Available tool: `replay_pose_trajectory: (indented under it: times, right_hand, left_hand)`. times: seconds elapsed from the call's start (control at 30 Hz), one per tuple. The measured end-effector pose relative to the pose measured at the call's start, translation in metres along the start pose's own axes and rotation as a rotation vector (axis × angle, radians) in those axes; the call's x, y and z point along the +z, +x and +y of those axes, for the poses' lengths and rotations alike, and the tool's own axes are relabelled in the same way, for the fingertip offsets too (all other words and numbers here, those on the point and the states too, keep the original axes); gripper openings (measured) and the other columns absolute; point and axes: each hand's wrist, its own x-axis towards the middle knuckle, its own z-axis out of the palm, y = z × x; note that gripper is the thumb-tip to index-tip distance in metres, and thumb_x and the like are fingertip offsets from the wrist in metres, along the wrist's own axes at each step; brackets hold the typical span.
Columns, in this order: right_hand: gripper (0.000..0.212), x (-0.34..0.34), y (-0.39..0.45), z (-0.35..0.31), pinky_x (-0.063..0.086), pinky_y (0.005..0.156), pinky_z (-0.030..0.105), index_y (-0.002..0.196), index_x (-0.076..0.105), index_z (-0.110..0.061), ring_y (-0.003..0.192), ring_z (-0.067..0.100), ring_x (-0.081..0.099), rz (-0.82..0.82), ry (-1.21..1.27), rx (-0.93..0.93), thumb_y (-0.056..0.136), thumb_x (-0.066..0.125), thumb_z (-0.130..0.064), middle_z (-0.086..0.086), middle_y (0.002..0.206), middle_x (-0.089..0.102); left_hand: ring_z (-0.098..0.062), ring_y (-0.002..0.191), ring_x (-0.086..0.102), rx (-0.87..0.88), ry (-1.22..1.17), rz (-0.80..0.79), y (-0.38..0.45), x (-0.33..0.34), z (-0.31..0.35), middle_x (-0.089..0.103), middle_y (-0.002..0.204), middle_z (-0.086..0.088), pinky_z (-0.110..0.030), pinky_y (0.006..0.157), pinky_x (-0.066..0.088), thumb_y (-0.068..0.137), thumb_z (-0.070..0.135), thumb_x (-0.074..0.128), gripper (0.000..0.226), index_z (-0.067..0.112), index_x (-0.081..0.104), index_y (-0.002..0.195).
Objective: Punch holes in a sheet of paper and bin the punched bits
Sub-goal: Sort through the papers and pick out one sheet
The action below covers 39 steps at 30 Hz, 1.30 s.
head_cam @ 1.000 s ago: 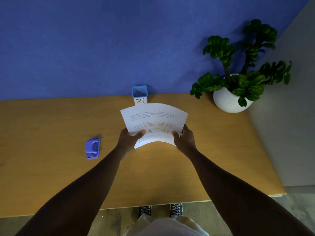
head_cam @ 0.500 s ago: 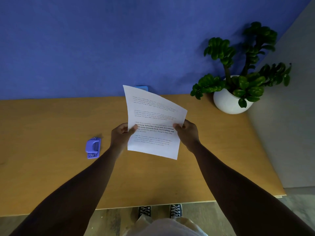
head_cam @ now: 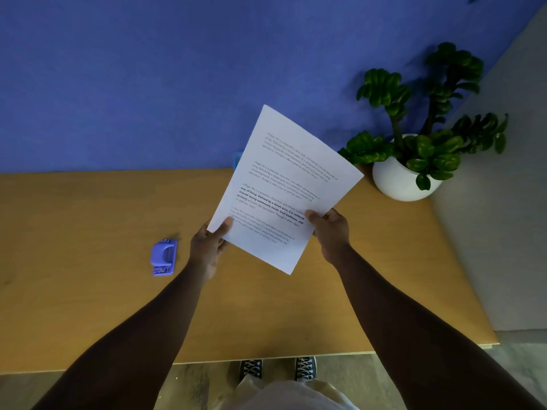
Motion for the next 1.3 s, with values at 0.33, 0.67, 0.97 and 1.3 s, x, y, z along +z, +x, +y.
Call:
replay_pose_trajectory:
  times: [0.33, 0.67, 0.97, 1.3]
  right_hand:
    - [0.031, 0.011, -0.01, 0.007, 0.059, 0.081, 0.039, 0.117, 0.064, -0.011, 0.103, 0.022, 0.068, -0.154, 0.203, 0.126, 0.088, 0.066, -0.001, 0.005, 0.114, 0.071]
    - [0.035, -0.017, -0.002, 0.012, 0.058, 0.081, 0.037, 0.104, 0.065, -0.015, 0.098, 0.022, 0.066, 0.059, 0.154, 0.099, 0.078, 0.071, 0.007, 0.004, 0.105, 0.069]
    - [0.024, -0.034, -0.005, 0.01, 0.054, 0.066, 0.024, 0.1, 0.069, -0.02, 0.089, 0.015, 0.067, 0.043, -0.163, -0.007, 0.081, 0.073, -0.006, -0.009, 0.095, 0.071]
    - [0.026, -0.034, -0.006, 0.02, 0.051, 0.061, 0.022, 0.099, 0.064, -0.015, 0.091, 0.022, 0.065, 0.065, -0.375, -0.033, 0.078, 0.069, 0.0, 0.001, 0.101, 0.069]
  left_hand:
    - [-0.016, 0.107, 0.068, 0.0, 0.054, -0.152, -0.003, 0.015, 0.0, 0.074, 0.114, 0.001, -0.034, 0.086, 0.054, 0.086, 0.016, 0.073, 0.035, 0.019, 0.064, 0.119]
    - [-0.006, 0.073, 0.069, 0.121, 0.359, -0.075, 0.005, -0.007, 0.02, 0.075, 0.085, 0.01, -0.015, 0.055, 0.049, 0.083, 0.017, 0.079, 0.018, 0.016, 0.07, 0.098]
    - [0.011, 0.065, 0.067, 0.188, 0.527, -0.06, 0.006, -0.012, 0.03, 0.069, 0.067, 0.031, -0.008, 0.053, 0.049, 0.083, 0.012, 0.078, 0.018, 0.024, 0.067, 0.09]
    - [0.009, 0.069, 0.069, 0.281, 0.47, 0.003, -0.002, 0.0, 0.014, 0.072, 0.073, 0.022, -0.008, 0.056, 0.05, 0.08, 0.005, 0.08, 0.021, 0.015, 0.071, 0.096]
